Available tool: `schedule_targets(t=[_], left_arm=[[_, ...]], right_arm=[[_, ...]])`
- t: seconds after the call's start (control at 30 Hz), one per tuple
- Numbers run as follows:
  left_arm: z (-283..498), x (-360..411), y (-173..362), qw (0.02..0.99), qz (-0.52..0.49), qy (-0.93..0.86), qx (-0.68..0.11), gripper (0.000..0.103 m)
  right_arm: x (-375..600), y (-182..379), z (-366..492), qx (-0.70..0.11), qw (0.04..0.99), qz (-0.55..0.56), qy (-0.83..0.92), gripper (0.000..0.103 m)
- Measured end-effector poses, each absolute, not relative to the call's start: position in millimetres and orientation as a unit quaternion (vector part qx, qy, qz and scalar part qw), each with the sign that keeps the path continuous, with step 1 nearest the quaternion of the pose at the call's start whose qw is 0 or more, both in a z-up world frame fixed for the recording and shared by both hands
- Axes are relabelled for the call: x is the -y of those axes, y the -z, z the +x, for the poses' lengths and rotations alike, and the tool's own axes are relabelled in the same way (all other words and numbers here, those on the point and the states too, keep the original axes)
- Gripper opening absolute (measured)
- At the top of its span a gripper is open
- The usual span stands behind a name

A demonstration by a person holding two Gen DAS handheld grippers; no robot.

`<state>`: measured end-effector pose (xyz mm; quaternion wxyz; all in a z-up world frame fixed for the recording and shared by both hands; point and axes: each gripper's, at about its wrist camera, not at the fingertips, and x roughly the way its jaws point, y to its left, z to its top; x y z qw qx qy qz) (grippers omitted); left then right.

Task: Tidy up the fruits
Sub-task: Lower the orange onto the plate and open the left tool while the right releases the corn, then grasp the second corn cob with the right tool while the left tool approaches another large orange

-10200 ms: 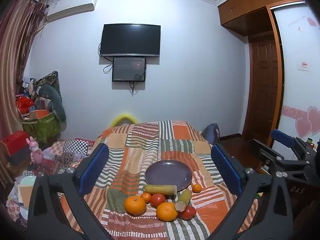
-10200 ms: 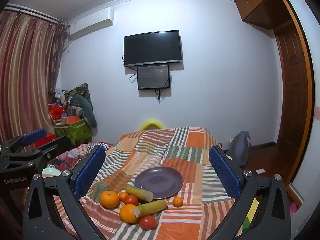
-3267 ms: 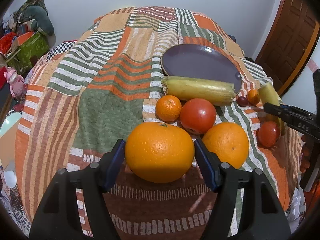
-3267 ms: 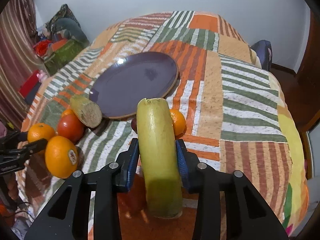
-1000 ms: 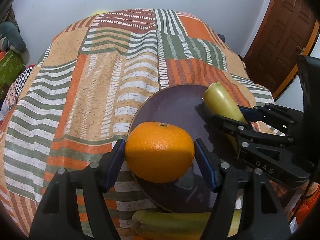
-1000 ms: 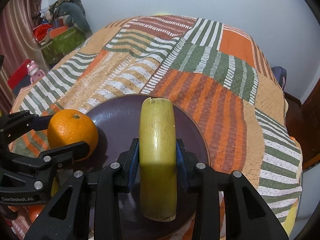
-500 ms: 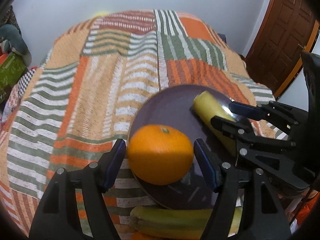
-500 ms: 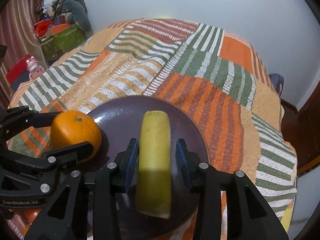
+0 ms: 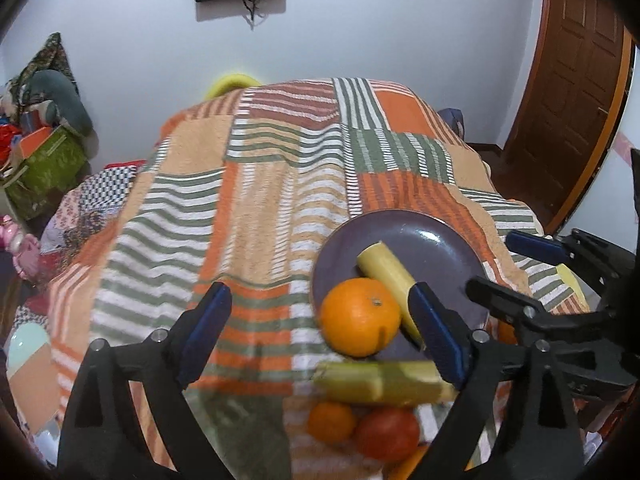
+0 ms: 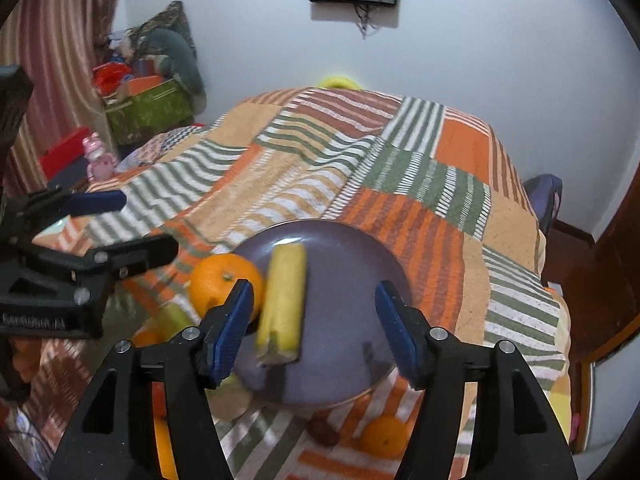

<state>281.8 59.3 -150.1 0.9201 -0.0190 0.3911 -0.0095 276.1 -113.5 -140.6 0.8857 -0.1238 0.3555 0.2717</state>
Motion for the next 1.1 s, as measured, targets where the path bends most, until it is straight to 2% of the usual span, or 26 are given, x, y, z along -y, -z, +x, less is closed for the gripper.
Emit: schedule_targets(t=[0.1,0.27,0.43,0.5,0.63,0.73,0.87,1.1], left_arm=[[262,-69,149,0.919,-0.018,-0.002,-0.393,0.093],[238,-81,158,0.912,-0.024,-0.014,-0.409,0.093],[220,-91,170,0.904,-0.040,-0.016,-0.425,0.093],[216,-92,172,0.903,-0.042,-0.016,-0.427,0.093],[212,-90,178,0.899,-0.048,-0.013,-0.434,0.093],[211,-85,182,0.897,-0.044,-0.011,-0.439,0.093],[209,-79,185,0.895,-0.043,-0.003,-0.444,0.093],[199,-61,180,0.894,-0.037,0.017,-0.446,0.093]], right_arm=[[109,146,261,-0.359,0.879,-0.133,-0.286,0.068],[103,167,245,-0.378,0.862,-0.149,-0.304,0.068],[102,189,246,-0.420,0.843,-0.117,-0.314,0.068],[102,194,250,-0.431,0.837,-0.106,-0.320,0.063],[97,201,255,-0.448,0.823,-0.101,-0.335,0.047],[95,199,250,-0.443,0.823,-0.103,-0.339,0.046],[104,194,243,-0.441,0.824,-0.087,-0.345,0.039],[133,181,216,-0.424,0.839,-0.094,-0.328,0.036]])
